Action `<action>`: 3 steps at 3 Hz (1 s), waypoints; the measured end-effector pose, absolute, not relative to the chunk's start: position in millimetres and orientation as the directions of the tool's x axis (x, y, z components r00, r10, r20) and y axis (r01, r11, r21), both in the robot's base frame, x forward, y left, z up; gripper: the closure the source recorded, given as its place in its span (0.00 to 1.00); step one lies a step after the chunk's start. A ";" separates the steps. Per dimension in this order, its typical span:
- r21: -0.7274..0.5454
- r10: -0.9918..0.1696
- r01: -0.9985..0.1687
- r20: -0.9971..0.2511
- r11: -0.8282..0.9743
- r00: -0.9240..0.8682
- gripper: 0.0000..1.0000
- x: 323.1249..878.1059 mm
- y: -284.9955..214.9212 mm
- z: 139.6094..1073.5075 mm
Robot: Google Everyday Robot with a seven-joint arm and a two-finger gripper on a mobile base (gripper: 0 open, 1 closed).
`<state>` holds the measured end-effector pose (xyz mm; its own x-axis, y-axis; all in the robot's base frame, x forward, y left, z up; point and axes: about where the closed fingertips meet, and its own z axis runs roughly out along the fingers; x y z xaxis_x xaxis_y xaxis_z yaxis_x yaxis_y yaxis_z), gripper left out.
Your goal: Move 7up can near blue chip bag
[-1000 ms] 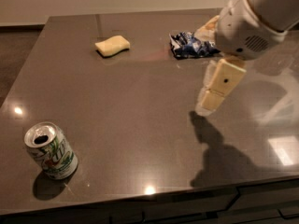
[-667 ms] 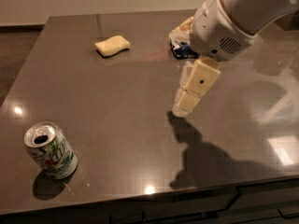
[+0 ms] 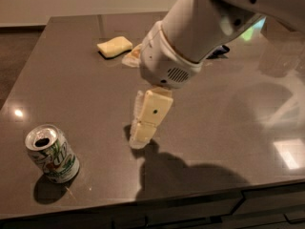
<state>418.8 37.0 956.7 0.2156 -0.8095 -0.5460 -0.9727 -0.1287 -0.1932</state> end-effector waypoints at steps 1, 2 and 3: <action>-0.163 -0.793 -0.968 -0.556 -0.191 0.250 0.00 398.3 71.3 941.4; -0.141 -0.781 -0.964 -0.565 -0.227 0.267 0.00 383.7 101.8 932.7; -0.112 -0.777 -0.965 -0.574 -0.238 0.258 0.00 372.5 127.9 925.1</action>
Offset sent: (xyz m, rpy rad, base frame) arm -0.0494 0.0995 -0.0372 0.0145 0.0933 0.1401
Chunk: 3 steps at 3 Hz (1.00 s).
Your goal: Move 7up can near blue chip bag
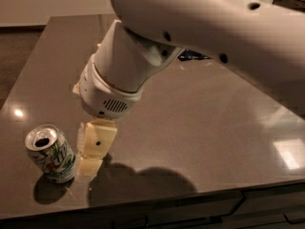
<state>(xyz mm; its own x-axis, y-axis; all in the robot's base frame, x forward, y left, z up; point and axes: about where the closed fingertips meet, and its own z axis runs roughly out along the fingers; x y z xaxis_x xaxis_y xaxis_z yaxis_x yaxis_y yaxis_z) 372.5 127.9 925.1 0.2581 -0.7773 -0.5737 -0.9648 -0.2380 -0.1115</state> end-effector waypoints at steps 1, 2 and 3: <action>-0.084 -0.779 -0.966 -0.575 -0.246 0.249 0.00 363.5 147.5 916.6; -0.048 -0.785 -0.966 -0.574 -0.253 0.234 0.00 356.8 165.2 906.8; -0.027 -0.786 -0.966 -0.574 -0.259 0.227 0.00 353.0 173.3 903.8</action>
Offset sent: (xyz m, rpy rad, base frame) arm -0.0166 0.0483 -0.0300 -0.0282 0.0938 0.0124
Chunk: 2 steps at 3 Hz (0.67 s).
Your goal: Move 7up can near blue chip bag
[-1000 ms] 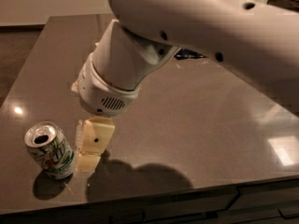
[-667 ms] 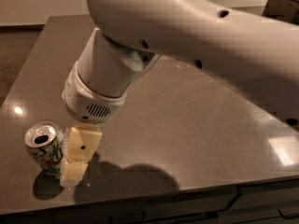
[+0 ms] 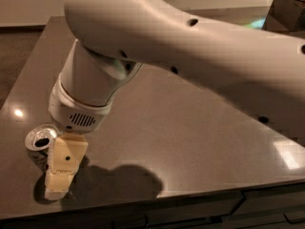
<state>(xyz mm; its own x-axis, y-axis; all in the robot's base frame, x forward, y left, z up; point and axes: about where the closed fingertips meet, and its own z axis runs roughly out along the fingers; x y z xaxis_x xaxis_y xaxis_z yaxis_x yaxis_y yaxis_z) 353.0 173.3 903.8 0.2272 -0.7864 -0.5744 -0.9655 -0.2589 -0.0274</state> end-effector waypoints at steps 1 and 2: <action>-0.010 -0.779 -0.964 -0.586 -0.266 0.221 0.15 350.2 179.9 905.6; 0.003 -0.765 -0.961 -0.606 -0.275 0.217 0.46 347.3 185.4 911.7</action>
Offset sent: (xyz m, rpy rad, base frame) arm -0.0044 0.0156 0.0069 0.0416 0.0684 0.0221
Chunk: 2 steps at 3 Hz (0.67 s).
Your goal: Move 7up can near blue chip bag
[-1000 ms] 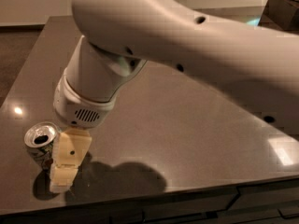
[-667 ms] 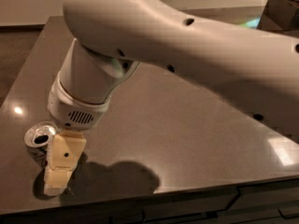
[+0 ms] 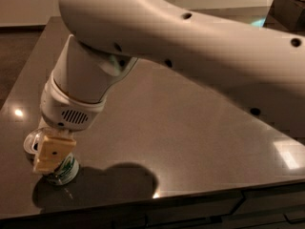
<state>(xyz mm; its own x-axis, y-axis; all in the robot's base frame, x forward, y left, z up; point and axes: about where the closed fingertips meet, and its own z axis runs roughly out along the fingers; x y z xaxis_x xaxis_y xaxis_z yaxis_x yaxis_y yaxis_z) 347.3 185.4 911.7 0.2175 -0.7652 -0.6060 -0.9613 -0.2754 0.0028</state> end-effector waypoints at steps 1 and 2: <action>0.007 -0.756 -0.961 -0.619 -0.278 0.214 0.69 346.8 186.8 916.6; 0.009 -0.755 -0.973 -0.632 -0.229 0.172 0.92 369.5 171.0 926.9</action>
Offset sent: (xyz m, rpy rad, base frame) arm 0.0696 -0.0459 0.0289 0.0605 0.0393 -0.1469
